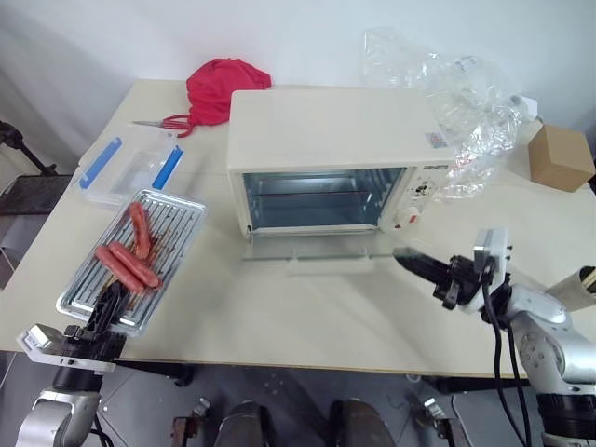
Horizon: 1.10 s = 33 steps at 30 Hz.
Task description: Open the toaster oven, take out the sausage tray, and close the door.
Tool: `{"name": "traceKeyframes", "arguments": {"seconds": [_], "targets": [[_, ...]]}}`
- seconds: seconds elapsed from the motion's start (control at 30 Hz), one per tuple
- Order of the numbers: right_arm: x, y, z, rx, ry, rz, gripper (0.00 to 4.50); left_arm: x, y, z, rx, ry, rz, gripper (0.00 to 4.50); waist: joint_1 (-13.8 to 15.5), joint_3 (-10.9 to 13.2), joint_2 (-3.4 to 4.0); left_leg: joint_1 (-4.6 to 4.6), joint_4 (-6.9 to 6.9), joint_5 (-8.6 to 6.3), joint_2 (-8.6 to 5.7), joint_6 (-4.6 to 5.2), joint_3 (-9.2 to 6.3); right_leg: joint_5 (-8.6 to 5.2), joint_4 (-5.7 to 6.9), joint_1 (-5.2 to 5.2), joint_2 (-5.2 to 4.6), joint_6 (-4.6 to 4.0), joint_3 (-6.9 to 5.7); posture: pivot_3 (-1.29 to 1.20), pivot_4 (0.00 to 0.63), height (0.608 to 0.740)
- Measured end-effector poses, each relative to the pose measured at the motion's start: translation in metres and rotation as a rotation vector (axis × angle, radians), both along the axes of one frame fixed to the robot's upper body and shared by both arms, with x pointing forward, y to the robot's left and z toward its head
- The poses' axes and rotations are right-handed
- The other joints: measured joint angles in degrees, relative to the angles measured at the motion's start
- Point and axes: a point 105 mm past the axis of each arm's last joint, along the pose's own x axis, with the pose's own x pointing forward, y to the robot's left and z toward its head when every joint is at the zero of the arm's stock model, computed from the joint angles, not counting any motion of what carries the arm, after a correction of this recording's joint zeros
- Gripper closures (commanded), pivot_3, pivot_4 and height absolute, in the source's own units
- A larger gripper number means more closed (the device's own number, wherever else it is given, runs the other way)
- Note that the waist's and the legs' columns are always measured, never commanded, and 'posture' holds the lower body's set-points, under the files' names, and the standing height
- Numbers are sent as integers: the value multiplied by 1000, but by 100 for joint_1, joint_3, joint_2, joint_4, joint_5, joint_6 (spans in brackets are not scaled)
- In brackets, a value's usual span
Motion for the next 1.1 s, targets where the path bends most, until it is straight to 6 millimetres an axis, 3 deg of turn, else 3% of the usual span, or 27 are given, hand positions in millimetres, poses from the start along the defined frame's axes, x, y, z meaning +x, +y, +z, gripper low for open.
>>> {"name": "traceKeyframes", "arguments": {"seconds": [0.2, 0.37, 0.47, 0.6, 0.73, 0.8, 0.9, 0.97, 1.1], "targets": [[3, 8, 39, 164, -66, 24, 4473, -4, -4, -4, 6, 17, -27, 4500, -1, 0, 0, -3, -4, -2, 4, -2, 0, 0, -3, -4, 1, 0, 1, 0, 150, 740], [-7, 13, 43, 112, -66, 98, 4473, -12, -12, -11, 22, 51, -86, 4500, 21, 0, 0, -8, -6, -5, 2, 2, -3, 0, -12, -3, -3, 0, 1, 0, 150, 740], [-24, 8, 26, -22, -27, 167, 3911, -18, -17, -12, 49, 70, -143, 4500, 34, 0, 0, -10, -8, -8, -1, 8, -7, 0, -33, 8, -4, 1, 1, 0, 150, 740], [-43, 3, 6, -139, -19, 227, 2612, -17, -26, -10, 63, 50, -208, 4500, 10, 0, 0, -2, -8, -10, 0, 9, -8, 3, -44, 23, -1, 5, -1, 0, 150, 740], [-55, -1, 0, -185, -86, 250, 1259, -16, -38, -9, 87, 57, -302, 4500, 3, 0, 0, 0, -10, -11, 1, 5, -8, 3, -44, 23, 3, 4, 0, 0, 150, 740], [-62, -1, -1, -198, -126, 265, 1259, -17, -46, -10, 112, 72, -383, 4500, 2, 1, 2, 0, -11, -12, 4, 4, -8, 2, -45, 23, 4, 3, 1, 0, 150, 740], [-72, -3, -7, -221, -82, 275, 702, -17, -55, -14, 128, 104, -483, 4500, 28, 2, 7, 1, -11, -11, -1, 5, -14, 1, -44, 26, -11, 1, 3, 0, 150, 740], [-76, -2, -7, -215, -69, 276, 71, -16, -59, -15, 146, 123, -536, 4500, 41, 1, 8, 1, -10, -11, -9, 7, -20, 1, -45, 32, -30, -1, 10, 0, 150, 740], [-89, 1, -4, -239, -124, 275, 30, -8, -75, -14, 183, 138, -678, 4500, 154, -2, 24, -1, -12, -9, -29, 9, -32, 2, -44, 37, -57, -2, 10, 0, 150, 740]]}}
